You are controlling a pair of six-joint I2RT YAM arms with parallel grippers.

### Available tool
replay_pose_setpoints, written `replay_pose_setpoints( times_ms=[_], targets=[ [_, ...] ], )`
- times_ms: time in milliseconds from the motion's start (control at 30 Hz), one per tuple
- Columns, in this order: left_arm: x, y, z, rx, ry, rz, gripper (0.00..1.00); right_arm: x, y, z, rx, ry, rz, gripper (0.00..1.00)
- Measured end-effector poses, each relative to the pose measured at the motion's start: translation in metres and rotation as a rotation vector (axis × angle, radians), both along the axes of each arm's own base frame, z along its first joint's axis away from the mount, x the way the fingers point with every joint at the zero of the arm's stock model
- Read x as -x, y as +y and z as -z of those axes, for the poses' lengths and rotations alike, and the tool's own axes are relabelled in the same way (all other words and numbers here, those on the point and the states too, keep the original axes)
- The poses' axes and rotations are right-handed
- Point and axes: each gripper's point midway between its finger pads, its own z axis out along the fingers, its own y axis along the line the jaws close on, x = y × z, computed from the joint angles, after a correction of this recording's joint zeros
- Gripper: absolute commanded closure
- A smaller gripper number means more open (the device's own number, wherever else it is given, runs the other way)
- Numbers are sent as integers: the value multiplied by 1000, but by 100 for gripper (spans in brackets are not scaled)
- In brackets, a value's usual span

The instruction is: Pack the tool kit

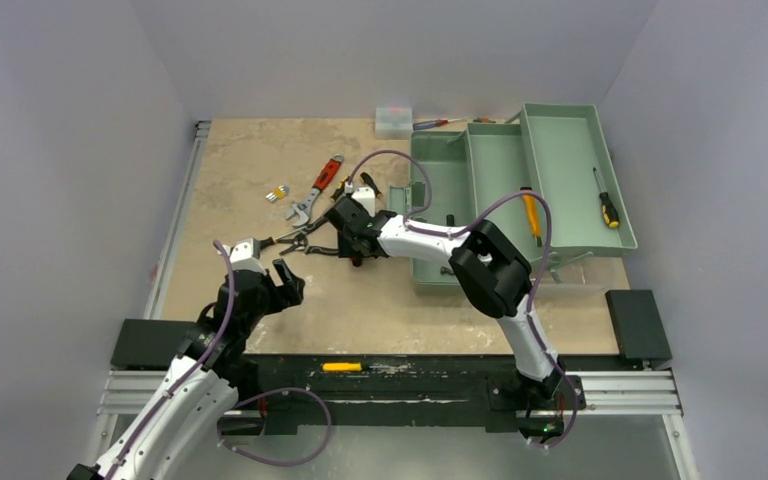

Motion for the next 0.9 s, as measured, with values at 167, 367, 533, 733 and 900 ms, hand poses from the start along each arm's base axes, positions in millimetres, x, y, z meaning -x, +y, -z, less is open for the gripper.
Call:
replay_pose_setpoints(
  times_ms=[167, 367, 533, 733, 900],
  targets=[
    [0, 0, 0, -1, 2, 0, 21, -9, 2, -2, -34, 17, 1, 61],
    [0, 0, 1, -2, 4, 0, 22, -24, 13, -4, -23, 3, -14, 98],
    [0, 0, 2, -4, 8, 0, 22, -26, 8, -5, 17, -20, -37, 100],
    [0, 0, 4, -7, 16, 0, 23, -12, -12, -19, 78, -31, -126, 100],
    [0, 0, 4, -7, 16, 0, 23, 0, -18, -73, 18, -94, -208, 100]
  ],
)
